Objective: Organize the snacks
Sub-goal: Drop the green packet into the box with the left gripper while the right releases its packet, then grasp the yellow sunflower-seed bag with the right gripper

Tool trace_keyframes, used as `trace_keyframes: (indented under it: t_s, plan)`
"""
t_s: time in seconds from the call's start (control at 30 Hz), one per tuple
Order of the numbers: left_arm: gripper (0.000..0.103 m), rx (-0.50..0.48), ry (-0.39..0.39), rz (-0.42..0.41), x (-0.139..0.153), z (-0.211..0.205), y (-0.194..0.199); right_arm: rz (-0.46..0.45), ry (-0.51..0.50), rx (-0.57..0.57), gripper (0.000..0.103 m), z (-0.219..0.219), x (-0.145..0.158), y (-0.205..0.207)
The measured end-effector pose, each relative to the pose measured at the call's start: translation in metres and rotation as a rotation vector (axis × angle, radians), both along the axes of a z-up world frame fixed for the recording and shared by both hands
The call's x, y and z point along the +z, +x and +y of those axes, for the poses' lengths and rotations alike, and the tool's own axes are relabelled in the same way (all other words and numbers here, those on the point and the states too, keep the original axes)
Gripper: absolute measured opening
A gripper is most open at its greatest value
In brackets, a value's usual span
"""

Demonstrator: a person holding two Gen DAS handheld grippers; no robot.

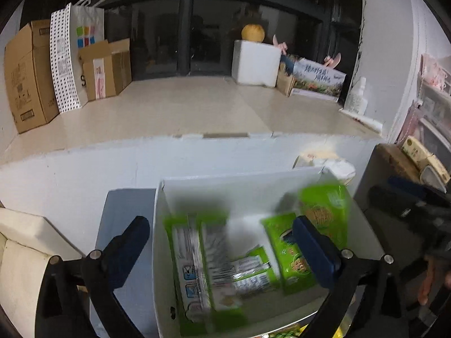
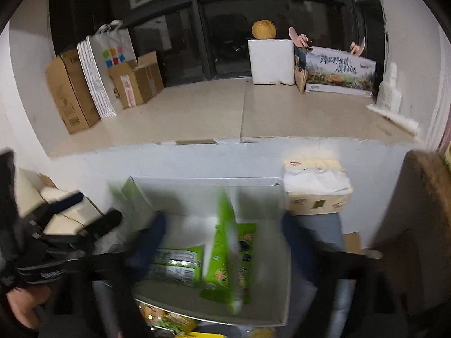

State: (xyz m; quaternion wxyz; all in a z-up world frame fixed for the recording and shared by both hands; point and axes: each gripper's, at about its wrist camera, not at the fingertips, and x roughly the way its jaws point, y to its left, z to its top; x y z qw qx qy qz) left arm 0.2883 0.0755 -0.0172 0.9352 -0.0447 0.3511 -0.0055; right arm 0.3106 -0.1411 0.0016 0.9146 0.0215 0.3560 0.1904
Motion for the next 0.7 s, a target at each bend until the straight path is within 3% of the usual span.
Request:
trace_keyframes:
  t_s: [0.2, 0.3, 0.33, 0.5, 0.6, 0.7]
  plan:
    - [0.103, -0.004, 0.008, 0.016, -0.008, -0.001, -0.009, -0.025, -0.019, -0.016, 0.090, -0.003, 0.002, -0.009]
    - [0.103, -0.015, 0.024, 0.008, -0.004, -0.005, -0.022, -0.046, 0.006, -0.011, 0.097, -0.007, 0.007, -0.020]
    - [0.103, -0.018, 0.028, 0.003, -0.001, -0.007, -0.030, -0.060, 0.025, -0.004, 0.102, -0.011, 0.010, -0.029]
    - [0.103, -0.028, 0.057, -0.029, 0.008, -0.013, -0.081, -0.075, 0.047, 0.046, 0.103, -0.025, 0.014, -0.072]
    - [0.103, -0.044, 0.096, -0.013, 0.001, -0.019, -0.117, -0.087, 0.048, 0.062, 0.103, -0.035, 0.011, -0.102]
    - [0.103, -0.037, 0.072, -0.004, -0.011, -0.020, -0.155, -0.076, 0.061, 0.076, 0.103, -0.047, -0.001, -0.135]
